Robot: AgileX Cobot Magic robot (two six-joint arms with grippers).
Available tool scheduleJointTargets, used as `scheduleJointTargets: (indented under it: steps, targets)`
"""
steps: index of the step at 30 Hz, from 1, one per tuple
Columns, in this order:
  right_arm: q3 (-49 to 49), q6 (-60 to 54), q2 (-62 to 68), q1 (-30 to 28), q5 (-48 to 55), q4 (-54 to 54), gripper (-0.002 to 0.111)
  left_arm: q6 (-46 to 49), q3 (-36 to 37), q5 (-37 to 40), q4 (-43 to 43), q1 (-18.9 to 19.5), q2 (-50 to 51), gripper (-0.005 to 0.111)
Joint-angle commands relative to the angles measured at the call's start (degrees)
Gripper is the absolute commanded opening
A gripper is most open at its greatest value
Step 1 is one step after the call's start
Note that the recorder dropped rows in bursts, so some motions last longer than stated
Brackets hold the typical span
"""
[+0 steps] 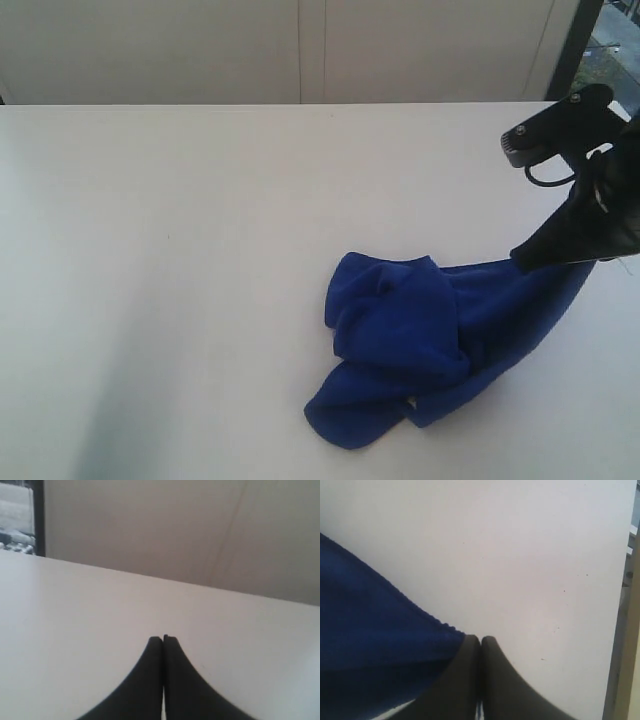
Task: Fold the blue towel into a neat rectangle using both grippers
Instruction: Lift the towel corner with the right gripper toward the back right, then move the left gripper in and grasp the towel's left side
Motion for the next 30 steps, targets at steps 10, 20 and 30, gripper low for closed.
scheduleJointTargets:
  steps: [10,20,30]
  targets:
    - [-0.27,0.47,0.10,0.06,-2.60,3.07,0.000,62.38,-8.49,25.95,-59.40,-6.74,32.18,0.000]
    - [-0.27,0.47,1.79,0.06,-2.71,3.16,0.000,88.58,-8.49,23.64,-81.22,-17.82,52.92,0.000]
    - [-0.27,0.47,5.49,0.06,-2.73,3.30,0.000,98.31,-22.52,12.22,-85.79,-37.04,76.34,0.000]
